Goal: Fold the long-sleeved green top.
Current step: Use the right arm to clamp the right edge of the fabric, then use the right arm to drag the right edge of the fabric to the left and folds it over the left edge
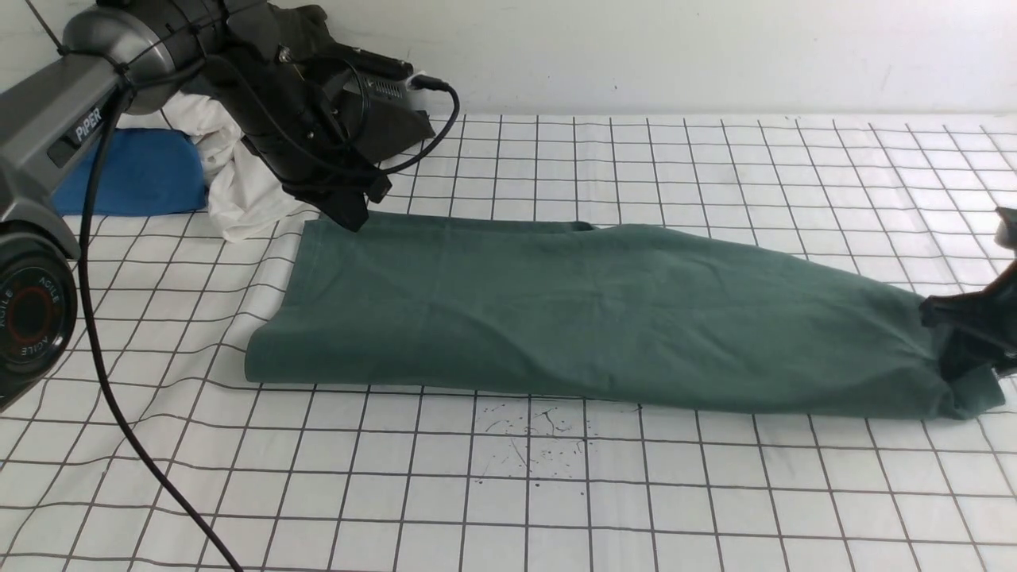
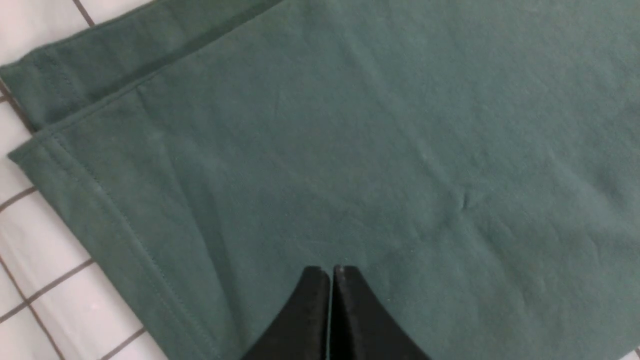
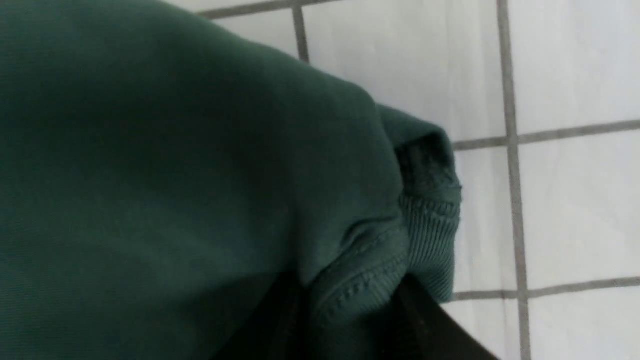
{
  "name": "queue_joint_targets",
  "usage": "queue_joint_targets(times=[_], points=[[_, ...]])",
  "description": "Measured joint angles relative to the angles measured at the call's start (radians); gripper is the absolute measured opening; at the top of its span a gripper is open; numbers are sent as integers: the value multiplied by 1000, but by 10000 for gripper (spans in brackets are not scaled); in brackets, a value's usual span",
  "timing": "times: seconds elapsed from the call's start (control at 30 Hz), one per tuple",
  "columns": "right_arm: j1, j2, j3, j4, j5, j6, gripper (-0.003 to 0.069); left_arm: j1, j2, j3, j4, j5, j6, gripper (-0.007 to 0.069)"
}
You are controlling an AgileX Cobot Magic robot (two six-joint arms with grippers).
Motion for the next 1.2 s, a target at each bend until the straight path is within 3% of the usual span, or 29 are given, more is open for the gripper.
queue_joint_targets(times=[0.07, 0.1, 0.3, 0.47, 0.6, 0.67, 0.97, 1.2], points=[[2, -16, 0, -46, 17, -1, 49, 0, 0, 0, 1, 0, 5, -8], [3, -25, 0, -72, 27, 2, 41, 0, 0, 0, 3, 0, 7, -8], [3, -191, -4, -341, 77, 108, 40, 0, -38, 0, 34, 1, 8, -8], [28, -321, -111, -358, 138, 121, 40, 0, -106, 0, 35, 1, 8, -8], [152, -354, -243, -288, 202, 48, 40, 0, -179, 0, 35, 4, 5, -8], [289, -336, -342, -252, 238, 7, 40, 0, -251, 0, 36, 5, -14, -8], [721, -56, -633, -229, 291, 46, 40, 0, -526, 0, 37, 24, -82, -8], [861, 216, -880, -213, 267, 182, 40, 0, -707, 44, 39, 28, -128, -8]])
